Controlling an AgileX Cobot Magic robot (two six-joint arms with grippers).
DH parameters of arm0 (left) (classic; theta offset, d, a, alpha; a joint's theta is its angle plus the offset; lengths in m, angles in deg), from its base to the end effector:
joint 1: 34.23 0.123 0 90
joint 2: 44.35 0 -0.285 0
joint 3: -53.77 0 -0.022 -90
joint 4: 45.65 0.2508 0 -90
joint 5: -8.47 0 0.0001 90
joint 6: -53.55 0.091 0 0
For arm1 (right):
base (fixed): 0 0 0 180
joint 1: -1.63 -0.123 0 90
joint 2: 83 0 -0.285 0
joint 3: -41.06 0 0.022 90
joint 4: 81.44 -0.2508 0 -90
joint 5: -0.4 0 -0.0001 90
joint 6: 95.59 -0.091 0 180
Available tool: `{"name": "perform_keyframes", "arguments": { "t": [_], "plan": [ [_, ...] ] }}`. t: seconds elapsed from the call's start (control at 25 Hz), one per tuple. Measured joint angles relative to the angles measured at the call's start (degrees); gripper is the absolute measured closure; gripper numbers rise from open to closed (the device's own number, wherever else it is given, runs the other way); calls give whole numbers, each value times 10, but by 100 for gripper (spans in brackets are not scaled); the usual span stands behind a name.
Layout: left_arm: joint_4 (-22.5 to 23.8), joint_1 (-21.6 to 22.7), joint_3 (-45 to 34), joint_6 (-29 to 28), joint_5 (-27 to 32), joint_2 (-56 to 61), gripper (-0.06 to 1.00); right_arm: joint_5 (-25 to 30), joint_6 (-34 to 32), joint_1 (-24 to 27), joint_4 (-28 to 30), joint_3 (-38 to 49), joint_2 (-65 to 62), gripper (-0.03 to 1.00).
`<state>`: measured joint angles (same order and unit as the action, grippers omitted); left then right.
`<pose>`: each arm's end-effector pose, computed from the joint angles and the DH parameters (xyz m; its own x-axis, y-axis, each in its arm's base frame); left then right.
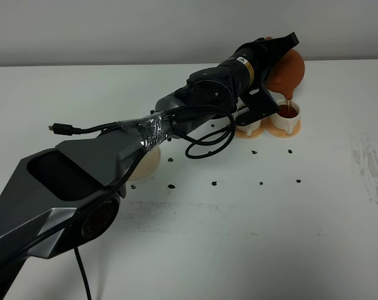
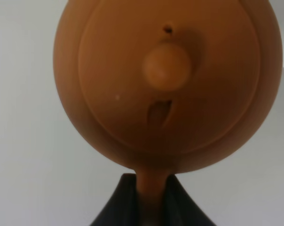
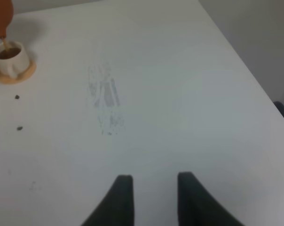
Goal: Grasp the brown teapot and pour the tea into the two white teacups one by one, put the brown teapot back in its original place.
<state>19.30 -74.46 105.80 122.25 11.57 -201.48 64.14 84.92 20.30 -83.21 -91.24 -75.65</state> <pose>0.4592 -0.3825 0.1639 0.5899 0.4481 0.6718 -0.2641 -0.6791 0.6849 -0.0087 0.0056 0.2773 -0.4547 0.1587 -0.8764 0.2992 0.9540 0.0175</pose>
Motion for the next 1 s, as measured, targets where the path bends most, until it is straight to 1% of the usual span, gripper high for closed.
{"name": "perform_keyframes", "arguments": {
  "t": [0.16,0.48,0.72,0.88,1.0],
  "plan": [
    [14,1,0,0,-9,0,86,0,0,0,0,0,0,75],
    [20,8,0,0,-17,0,86,0,0,0,0,0,0,75],
    [22,12,0,0,-39,0,86,0,0,0,0,0,0,75],
    [23,12,0,-1,-42,0,86,0,0,0,0,0,0,75],
    [22,12,0,-16,-40,0,86,0,0,0,0,0,0,75]
  ]
}}
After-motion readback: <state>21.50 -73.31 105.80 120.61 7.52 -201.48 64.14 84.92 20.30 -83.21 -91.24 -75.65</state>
